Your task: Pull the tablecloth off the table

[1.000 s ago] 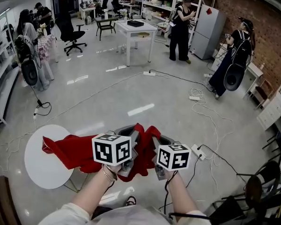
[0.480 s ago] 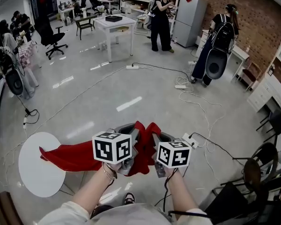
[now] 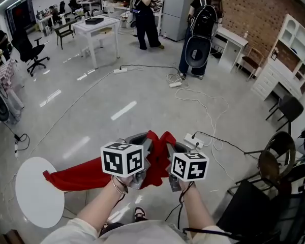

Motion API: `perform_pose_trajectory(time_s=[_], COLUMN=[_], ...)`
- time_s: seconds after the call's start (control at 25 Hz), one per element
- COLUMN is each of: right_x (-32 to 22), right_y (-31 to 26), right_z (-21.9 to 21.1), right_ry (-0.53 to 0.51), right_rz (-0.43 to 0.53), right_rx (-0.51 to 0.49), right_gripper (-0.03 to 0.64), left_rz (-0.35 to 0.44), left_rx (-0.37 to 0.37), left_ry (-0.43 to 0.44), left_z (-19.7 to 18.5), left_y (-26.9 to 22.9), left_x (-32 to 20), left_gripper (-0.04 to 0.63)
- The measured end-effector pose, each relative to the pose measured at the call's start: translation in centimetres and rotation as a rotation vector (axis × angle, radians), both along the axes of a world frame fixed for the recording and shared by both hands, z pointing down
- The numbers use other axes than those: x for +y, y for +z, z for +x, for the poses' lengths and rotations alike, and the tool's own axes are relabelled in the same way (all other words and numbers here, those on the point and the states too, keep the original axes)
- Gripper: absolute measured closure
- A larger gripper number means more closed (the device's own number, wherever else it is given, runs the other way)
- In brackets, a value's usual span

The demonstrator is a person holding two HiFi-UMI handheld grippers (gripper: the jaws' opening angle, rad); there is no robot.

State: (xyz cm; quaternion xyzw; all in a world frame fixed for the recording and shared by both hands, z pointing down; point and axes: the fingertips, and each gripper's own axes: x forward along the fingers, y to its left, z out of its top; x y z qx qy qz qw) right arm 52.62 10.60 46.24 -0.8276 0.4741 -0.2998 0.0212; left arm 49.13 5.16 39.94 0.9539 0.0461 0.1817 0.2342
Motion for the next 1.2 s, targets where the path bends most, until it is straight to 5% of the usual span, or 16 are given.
perform_pose_trajectory(time_s=[0.24,0.44,0.8,1.2], right_x=[1.8,1.5,-4.9,-13.2], right_y=[0.3,1.1,0.2,-1.1], right_z=[0.9,0.8,-2.5,-9.5], right_ry=[0.043,0.027,-0.137,-0.324], right_rz=[-0.013,-0.018,0.006,0.049], right_rx=[0.005,-0.005,0.002,0.036], right_gripper=[0.589,0.589,0.588,0.589], left_rz=[-0.012,-0.015,-0.044,-0.035], left_rx=[-0.006,-0.041,-0.073,-0.046], left_ry=[0.048,0.001,-0.226,-0.541], left_z=[1.2,0.3,-5.6,-16.7], left_y=[0.7,2.1,3.3,2.0], left_x=[1.9,0.6,-7.1,-14.7], left_gripper=[0.578,0.578,0.578,0.578])
